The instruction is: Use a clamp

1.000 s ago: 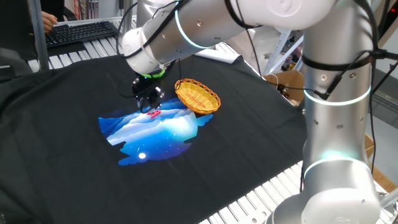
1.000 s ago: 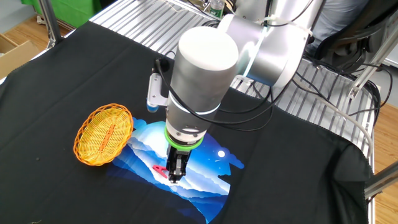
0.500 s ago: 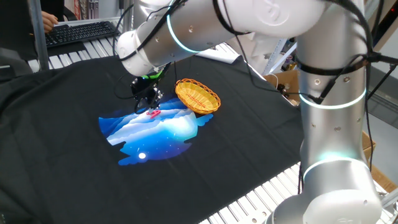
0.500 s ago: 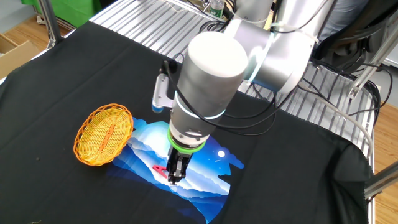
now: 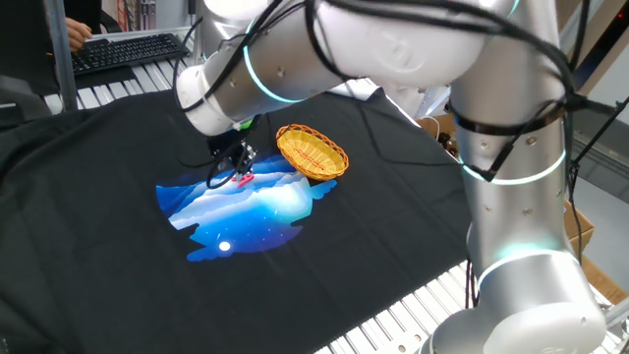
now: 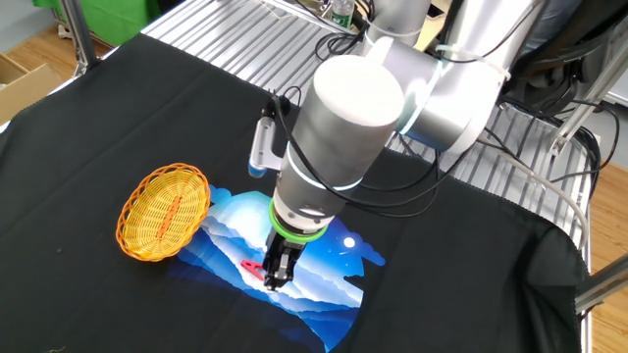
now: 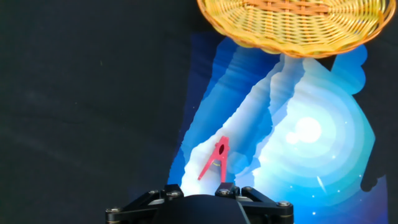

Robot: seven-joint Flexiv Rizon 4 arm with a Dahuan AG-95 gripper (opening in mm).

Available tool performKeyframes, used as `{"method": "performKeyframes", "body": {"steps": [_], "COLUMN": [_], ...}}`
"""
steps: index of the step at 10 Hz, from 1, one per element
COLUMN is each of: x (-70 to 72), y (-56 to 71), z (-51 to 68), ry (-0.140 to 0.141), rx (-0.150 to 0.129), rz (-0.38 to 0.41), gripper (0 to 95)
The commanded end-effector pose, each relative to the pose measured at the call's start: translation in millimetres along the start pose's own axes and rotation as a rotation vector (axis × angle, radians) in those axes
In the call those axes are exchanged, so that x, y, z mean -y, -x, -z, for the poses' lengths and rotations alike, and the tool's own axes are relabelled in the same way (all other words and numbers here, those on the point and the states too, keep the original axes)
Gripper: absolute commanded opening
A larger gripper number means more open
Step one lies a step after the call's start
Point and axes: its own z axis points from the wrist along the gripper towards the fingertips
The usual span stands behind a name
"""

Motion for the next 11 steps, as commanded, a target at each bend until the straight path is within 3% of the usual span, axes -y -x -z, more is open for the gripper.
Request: {"method": "performKeyframes", "body": {"steps": [1, 10, 11], "x": [-0.9, -0.4, 0.1], "y": [1.0, 6.9, 7.9], "z": [-2.9, -13.9, -14.6], "ry": [-0.001, -0.015, -0.016], "rx": [0.005, 0.037, 0.037], "rz": [-0.005, -0.023, -0.027], "gripper": [38.0, 38.0, 57.0]}}
